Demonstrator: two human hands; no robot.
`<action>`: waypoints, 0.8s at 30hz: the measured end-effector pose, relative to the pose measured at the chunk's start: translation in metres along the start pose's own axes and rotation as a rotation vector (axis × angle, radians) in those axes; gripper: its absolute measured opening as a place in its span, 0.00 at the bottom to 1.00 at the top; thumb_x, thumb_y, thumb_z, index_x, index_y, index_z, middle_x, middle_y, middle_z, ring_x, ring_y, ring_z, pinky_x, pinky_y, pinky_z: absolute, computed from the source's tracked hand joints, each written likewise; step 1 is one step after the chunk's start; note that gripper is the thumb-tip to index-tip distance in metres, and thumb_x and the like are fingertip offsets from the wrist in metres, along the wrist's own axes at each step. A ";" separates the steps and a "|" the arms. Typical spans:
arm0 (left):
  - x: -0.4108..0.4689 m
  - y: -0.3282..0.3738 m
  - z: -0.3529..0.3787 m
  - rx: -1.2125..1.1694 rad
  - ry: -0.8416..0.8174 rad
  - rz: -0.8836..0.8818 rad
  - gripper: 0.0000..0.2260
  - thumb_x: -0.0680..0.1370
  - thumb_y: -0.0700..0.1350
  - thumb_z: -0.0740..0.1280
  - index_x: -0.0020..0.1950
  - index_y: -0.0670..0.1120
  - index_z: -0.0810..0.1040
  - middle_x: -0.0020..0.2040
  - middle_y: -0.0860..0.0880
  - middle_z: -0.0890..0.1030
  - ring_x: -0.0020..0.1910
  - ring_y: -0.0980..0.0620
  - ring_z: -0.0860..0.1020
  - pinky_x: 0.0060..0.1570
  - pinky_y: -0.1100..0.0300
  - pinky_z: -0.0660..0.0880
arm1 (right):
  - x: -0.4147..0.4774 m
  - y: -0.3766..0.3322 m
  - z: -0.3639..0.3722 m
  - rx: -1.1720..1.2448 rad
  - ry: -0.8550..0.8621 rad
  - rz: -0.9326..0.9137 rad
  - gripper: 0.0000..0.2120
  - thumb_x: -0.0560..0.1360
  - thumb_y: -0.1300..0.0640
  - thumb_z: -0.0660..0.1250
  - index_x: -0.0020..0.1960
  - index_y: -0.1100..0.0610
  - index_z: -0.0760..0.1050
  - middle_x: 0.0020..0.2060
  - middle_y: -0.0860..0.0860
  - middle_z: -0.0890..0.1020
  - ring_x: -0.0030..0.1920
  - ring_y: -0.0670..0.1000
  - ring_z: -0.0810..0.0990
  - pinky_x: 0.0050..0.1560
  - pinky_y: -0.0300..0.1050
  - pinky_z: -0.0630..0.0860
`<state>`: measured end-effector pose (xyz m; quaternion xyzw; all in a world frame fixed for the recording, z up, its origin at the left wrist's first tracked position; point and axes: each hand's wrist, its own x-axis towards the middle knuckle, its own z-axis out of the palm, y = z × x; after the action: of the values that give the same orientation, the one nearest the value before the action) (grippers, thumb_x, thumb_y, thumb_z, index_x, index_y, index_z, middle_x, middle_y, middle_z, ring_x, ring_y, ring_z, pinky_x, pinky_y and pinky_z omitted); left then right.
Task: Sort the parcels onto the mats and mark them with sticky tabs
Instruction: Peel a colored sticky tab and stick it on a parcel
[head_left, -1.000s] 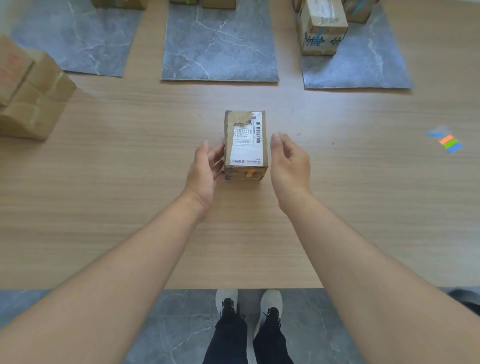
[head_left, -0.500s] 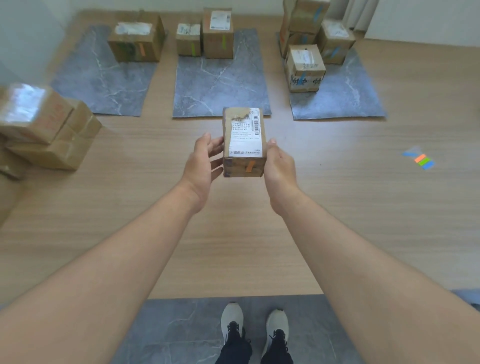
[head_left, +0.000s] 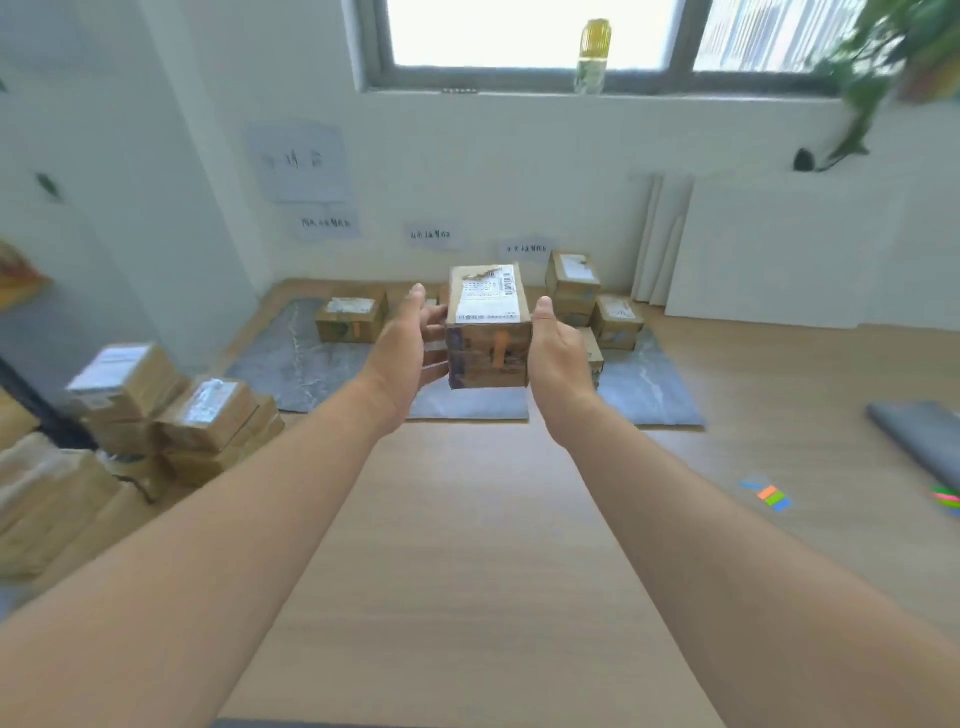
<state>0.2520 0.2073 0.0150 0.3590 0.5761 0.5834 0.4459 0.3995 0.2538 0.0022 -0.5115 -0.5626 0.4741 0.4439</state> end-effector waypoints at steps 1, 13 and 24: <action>-0.007 0.016 0.003 0.008 -0.006 0.005 0.27 0.84 0.61 0.48 0.63 0.46 0.80 0.51 0.47 0.85 0.51 0.46 0.82 0.53 0.53 0.78 | -0.002 -0.013 -0.006 0.004 -0.004 -0.018 0.27 0.86 0.40 0.49 0.43 0.50 0.80 0.41 0.45 0.85 0.45 0.47 0.82 0.46 0.42 0.75; -0.060 0.110 0.027 0.138 0.046 0.034 0.26 0.85 0.61 0.48 0.61 0.46 0.77 0.44 0.46 0.81 0.43 0.49 0.80 0.48 0.55 0.78 | -0.013 -0.083 -0.032 0.081 -0.052 -0.062 0.27 0.85 0.38 0.50 0.44 0.54 0.80 0.44 0.54 0.86 0.49 0.57 0.85 0.59 0.58 0.80; -0.035 0.123 -0.013 0.086 0.140 0.061 0.29 0.84 0.63 0.48 0.63 0.43 0.78 0.47 0.44 0.81 0.45 0.46 0.81 0.52 0.52 0.79 | 0.007 -0.111 0.006 0.033 -0.128 -0.123 0.26 0.86 0.42 0.50 0.42 0.52 0.80 0.37 0.48 0.84 0.43 0.53 0.84 0.55 0.52 0.81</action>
<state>0.2389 0.1781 0.1395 0.3535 0.6193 0.5951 0.3706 0.3763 0.2568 0.1110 -0.4372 -0.6122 0.4871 0.4436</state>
